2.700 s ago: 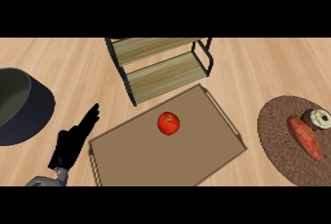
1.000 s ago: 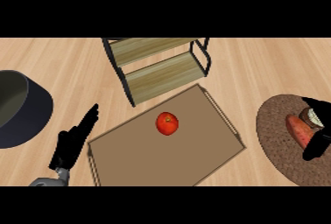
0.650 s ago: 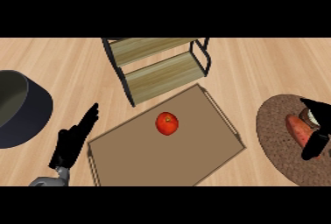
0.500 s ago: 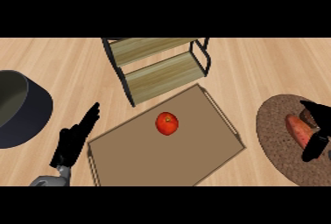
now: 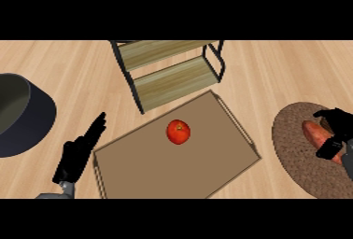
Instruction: Pick the sweet potato from the placemat and place it in the tiered shelf
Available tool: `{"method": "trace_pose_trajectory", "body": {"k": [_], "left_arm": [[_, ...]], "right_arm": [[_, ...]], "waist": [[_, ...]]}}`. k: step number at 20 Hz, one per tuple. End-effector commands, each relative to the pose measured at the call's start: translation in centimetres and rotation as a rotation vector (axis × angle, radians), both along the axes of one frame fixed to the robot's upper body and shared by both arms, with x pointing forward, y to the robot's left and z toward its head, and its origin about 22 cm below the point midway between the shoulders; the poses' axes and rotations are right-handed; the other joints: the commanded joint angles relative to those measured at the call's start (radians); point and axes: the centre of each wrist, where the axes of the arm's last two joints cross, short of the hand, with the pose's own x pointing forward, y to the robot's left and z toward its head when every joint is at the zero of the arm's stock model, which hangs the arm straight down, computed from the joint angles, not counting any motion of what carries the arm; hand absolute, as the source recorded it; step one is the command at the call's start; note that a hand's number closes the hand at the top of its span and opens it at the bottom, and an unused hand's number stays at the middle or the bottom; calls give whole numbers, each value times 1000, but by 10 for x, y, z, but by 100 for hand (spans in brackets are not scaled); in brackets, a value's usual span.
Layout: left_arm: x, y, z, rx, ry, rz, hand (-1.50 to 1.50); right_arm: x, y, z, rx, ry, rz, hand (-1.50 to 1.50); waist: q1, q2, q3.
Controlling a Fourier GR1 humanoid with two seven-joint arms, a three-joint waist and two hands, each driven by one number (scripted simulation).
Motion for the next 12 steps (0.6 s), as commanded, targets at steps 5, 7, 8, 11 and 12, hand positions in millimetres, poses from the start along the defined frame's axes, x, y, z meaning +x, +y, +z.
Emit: {"method": "trace_pose_trajectory", "body": {"k": [5, 7, 8, 11, 12], "left_arm": [[12, 0, -8, 21, -5, 15, 0], [0, 7, -4, -10, -1, 7, 0], [-2, 16, -3, 5, -1, -1, 0], [-5, 15, 5, -3, 5, 12, 0], [14, 24, -6, -5, 19, 8, 0]], "right_arm": [[1, -9, -8, 75, 15, 108, 150], [-9, 3, -26, 80, -4, 109, 150], [0, -1, -20, 62, -20, 97, 150], [-7, 11, -25, 22, -70, 95, 150], [-8, -6, -21, -2, -103, 94, 150]], "waist": [[-4, 11, 14], [-2, 9, 14], [1, 9, 14], [-2, 8, 14], [-7, 10, 13]]}}
